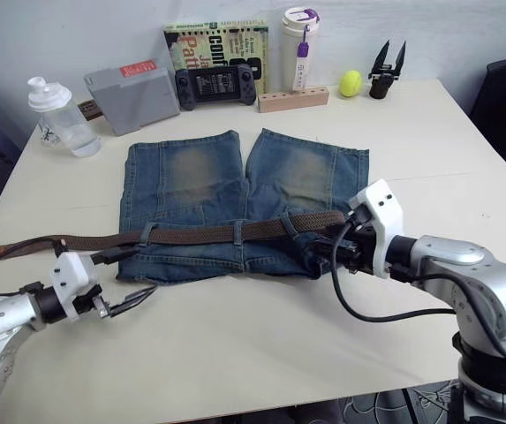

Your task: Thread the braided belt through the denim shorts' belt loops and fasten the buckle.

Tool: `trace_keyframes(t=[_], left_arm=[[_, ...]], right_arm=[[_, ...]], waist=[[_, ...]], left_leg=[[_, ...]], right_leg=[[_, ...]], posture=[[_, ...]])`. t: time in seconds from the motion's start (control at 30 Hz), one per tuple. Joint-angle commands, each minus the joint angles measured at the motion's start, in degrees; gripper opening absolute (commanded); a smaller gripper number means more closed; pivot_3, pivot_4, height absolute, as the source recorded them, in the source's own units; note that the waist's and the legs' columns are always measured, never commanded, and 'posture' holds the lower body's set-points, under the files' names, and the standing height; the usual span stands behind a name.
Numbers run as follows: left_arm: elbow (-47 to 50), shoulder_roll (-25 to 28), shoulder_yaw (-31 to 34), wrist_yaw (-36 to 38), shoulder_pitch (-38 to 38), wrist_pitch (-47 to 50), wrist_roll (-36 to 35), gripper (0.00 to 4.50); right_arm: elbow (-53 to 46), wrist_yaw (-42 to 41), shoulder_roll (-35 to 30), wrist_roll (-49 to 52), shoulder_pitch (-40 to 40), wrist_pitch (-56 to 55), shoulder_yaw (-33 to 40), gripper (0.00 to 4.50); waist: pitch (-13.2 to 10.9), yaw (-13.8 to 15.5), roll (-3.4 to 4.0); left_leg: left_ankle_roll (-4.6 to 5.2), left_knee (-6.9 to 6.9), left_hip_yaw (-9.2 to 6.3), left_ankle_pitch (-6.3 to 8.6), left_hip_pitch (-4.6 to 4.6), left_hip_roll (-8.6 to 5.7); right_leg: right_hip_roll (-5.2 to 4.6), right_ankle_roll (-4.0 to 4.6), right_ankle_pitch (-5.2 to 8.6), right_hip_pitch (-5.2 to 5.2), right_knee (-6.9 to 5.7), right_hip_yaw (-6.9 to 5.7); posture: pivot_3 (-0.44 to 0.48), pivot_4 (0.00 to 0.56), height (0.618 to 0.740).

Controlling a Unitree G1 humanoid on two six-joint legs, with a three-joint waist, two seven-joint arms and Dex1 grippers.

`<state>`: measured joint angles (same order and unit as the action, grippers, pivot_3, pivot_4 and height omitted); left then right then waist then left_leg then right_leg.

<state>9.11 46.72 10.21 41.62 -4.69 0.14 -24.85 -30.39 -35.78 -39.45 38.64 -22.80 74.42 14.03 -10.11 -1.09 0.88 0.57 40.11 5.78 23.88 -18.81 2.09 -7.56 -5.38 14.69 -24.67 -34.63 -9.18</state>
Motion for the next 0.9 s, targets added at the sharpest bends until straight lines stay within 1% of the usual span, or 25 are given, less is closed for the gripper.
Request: trace_keyframes(t=[0.03, 0.17, 0.23, 0.3, 0.4, 0.43, 0.57, 0.73, 0.9], left_arm=[[1.3, -1.4, -0.3, -2.0, 1.7, 3.7, 1.6, 4.5], [0.1, -3.1, -2.4, -3.3, 3.3, 6.9, 5.2, 4.5], [-0.5, -3.7, -3.2, -4.0, 3.6, 8.2, 6.7, 4.5], [-0.8, -3.8, -4.4, -3.5, 3.5, 8.6, 8.6, 4.5], [-2.2, -3.5, -6.1, -3.4, 2.9, 11.8, 10.9, 4.5], [-2.8, -3.5, -6.5, -3.7, 2.8, 12.5, 11.7, 4.5], [-3.2, -4.1, -7.0, -3.4, 2.4, 13.6, 12.1, 4.5], [-3.5, -4.4, -7.4, -3.8, 2.3, 13.9, 13.0, 4.5], [-4.1, -4.1, -7.3, -3.7, 1.9, 13.4, 13.4, 4.5]], right_arm=[[0.6, 0.3, -0.3, 0.0, 1.7, -1.3, -2.0, 2.89], [3.7, 2.6, 0.8, -1.5, 2.4, -2.6, -3.5, 2.89], [5.7, 4.1, 1.7, -2.5, 2.1, -3.3, -3.7, 2.51], [6.8, 4.8, 2.3, -2.8, 1.9, -4.1, -3.6, 1.78], [8.6, 5.9, 4.2, -1.4, 0.9, -3.4, -1.1, 0.37], [9.4, 6.3, 4.8, -0.9, 0.6, -2.8, 0.1, 0.09], [12.9, 8.3, 5.5, -0.2, 0.1, -0.5, 4.6, 0.09], [17.0, 13.6, 7.9, 0.6, 0.1, 5.5, 14.1, 0.09], [13.4, 18.9, 12.3, 0.3, 3.2, 10.6, 18.6, 0.09]], waist=[[0.0, -0.1, -0.01], [0.0, -0.4, -0.01], [0.0, -0.4, -0.03], [0.0, -0.4, -0.03], [0.0, -0.3, -0.04], [0.0, -0.3, -0.03], [0.1, -0.1, 0.03], [0.2, 0.1, 0.23], [0.4, 1.4, 0.44]], left_leg=[[-0.01, 0.0, 0.01, 0.0, 0.0, 0.01], [-0.03, -0.01, 0.25, -0.02, -0.04, -0.03], [-0.03, -0.01, 0.3, -0.02, -0.04, -0.04], [-0.04, -0.01, 0.44, -0.02, -0.06, -0.03], [-0.06, 0.0, 0.45, -0.03, -0.08, -0.03], [-0.07, 0.0, 0.45, -0.05, -0.07, -0.03], [-0.09, 0.0, 0.44, -0.07, 0.04, -0.04], [-0.09, -0.02, 0.46, -0.07, 0.05, -0.05], [-0.08, -0.01, 0.46, -0.07, 0.1, -0.08]], right_leg=[[0.02, 0.0, 0.0, 0.0, 0.01, -0.02], [0.03, -0.01, 0.0, -0.01, 0.01, -0.03], [0.03, -0.01, 0.0, -0.01, 0.01, -0.03], [0.04, -0.02, 0.0, -0.02, 0.03, -0.03], [0.04, -0.02, 0.0, -0.03, 0.03, -0.03], [0.03, -0.02, 0.0, -0.02, 0.02, -0.03], [0.02, -0.03, -0.01, 0.06, 0.0, 0.01], [0.01, -0.03, -0.01, 0.07, -0.01, 0.04], [-0.01, -0.04, -0.01, 0.11, -0.03, 0.07]], posture=[[0.0, 0.15, 0.726], [0.0, 0.15, 0.726], [0.0, 0.15, 0.726], [0.0, 0.15, 0.726], [0.0, 0.15, 0.726], [0.0, 0.15, 0.726], [0.0, 0.15, 0.726], [0.0, 0.15, 0.726], [0.0, 0.15, 0.726]])
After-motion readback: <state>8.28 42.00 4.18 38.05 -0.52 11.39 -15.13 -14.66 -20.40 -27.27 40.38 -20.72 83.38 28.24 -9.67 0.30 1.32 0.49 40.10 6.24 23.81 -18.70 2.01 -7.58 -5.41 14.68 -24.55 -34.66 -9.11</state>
